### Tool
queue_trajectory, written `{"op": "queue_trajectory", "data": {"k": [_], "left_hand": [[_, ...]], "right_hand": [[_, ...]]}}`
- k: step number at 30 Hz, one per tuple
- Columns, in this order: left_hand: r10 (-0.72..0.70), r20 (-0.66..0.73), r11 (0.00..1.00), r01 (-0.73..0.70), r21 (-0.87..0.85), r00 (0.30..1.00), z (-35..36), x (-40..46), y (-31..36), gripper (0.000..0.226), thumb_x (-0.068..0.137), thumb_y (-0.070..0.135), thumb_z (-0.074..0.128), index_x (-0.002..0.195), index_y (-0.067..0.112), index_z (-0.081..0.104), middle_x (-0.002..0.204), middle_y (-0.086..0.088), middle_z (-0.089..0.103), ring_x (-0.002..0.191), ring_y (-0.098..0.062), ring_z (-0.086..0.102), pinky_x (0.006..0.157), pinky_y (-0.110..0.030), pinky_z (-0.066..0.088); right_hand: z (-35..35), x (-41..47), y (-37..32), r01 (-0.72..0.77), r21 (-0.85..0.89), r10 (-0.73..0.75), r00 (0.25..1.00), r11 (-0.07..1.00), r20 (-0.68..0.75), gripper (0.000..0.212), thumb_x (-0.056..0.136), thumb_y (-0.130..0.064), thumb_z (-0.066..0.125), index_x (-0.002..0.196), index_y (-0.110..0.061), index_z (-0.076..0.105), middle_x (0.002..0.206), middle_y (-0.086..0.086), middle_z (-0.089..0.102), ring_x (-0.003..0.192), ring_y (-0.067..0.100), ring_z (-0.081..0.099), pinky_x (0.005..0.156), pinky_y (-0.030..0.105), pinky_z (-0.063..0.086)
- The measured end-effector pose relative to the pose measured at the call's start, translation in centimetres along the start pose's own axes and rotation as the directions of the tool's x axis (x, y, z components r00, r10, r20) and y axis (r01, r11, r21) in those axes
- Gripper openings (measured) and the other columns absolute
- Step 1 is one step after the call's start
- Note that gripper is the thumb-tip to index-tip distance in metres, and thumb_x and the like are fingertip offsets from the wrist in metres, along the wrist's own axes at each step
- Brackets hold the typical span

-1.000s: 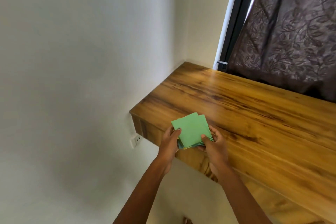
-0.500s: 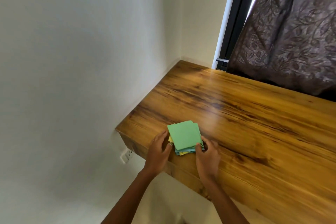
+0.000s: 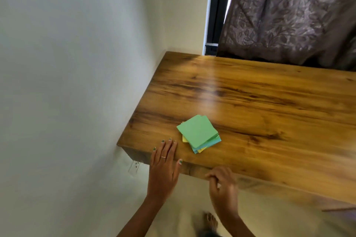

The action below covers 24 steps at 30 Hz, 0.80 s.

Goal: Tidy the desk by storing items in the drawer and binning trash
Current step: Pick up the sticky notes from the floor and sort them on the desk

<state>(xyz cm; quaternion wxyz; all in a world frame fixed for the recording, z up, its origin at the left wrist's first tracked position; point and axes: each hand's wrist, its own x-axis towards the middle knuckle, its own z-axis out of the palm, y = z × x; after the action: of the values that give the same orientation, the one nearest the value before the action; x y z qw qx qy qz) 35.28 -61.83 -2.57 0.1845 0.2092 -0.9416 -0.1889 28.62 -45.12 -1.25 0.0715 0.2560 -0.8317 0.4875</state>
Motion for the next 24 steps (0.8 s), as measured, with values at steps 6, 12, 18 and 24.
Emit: {"op": "queue_trajectory", "data": {"k": [6, 12, 18, 24], "left_hand": [[0.070, 0.023, 0.997, -0.071, 0.031, 0.997, 0.0, -2.3, -1.3, 0.060, 0.092, 0.036, 0.048, 0.145, 0.014, 0.033, 0.152, -0.003, 0.033, 0.144, -0.020, 0.022, 0.117, -0.037, 0.020], [0.062, 0.057, 0.990, -0.068, 0.126, 0.996, 0.1, -3.0, -1.2, 0.075, 0.079, 0.022, 0.065, 0.146, 0.012, 0.033, 0.152, -0.005, 0.032, 0.143, -0.023, 0.022, 0.114, -0.039, 0.021], [0.055, 0.057, 0.989, -0.062, 0.131, 0.997, 0.0, -3.1, -1.1, 0.073, 0.081, 0.026, 0.061, 0.146, 0.013, 0.031, 0.153, -0.004, 0.032, 0.143, -0.022, 0.023, 0.113, -0.040, 0.026], [0.031, 0.064, 0.997, -0.035, 0.075, 0.997, -0.3, -2.9, -0.9, 0.062, 0.091, 0.041, 0.042, 0.146, 0.016, 0.029, 0.152, -0.004, 0.034, 0.143, -0.022, 0.025, 0.113, -0.040, 0.019]], "right_hand": [[4.8, -4.3, 2.5, -0.825, 0.181, 0.749, 0.563, 0.535, 0.350, 0.020, 0.089, -0.001, 0.053, 0.099, -0.015, 0.064, 0.095, 0.000, 0.065, 0.092, 0.017, 0.060, 0.081, 0.028, 0.045], [6.3, -0.8, 5.7, -0.795, 0.557, 0.814, 0.148, -0.239, 0.561, 0.025, 0.089, 0.011, 0.038, 0.080, -0.010, 0.049, 0.092, 0.011, 0.054, 0.105, 0.027, 0.050, 0.097, 0.039, 0.039], [6.8, -0.4, 6.9, -0.672, 0.673, 0.806, 0.190, -0.310, 0.561, 0.040, 0.078, 0.023, 0.029, 0.089, -0.008, 0.051, 0.092, 0.013, 0.056, 0.095, 0.027, 0.054, 0.097, 0.040, 0.041], [6.4, -1.4, 7.9, -0.692, 0.642, 0.780, 0.182, -0.331, 0.598, 0.035, 0.082, 0.023, 0.030, 0.085, -0.005, 0.050, 0.096, 0.016, 0.057, 0.090, 0.026, 0.056, 0.094, 0.039, 0.040]]}}
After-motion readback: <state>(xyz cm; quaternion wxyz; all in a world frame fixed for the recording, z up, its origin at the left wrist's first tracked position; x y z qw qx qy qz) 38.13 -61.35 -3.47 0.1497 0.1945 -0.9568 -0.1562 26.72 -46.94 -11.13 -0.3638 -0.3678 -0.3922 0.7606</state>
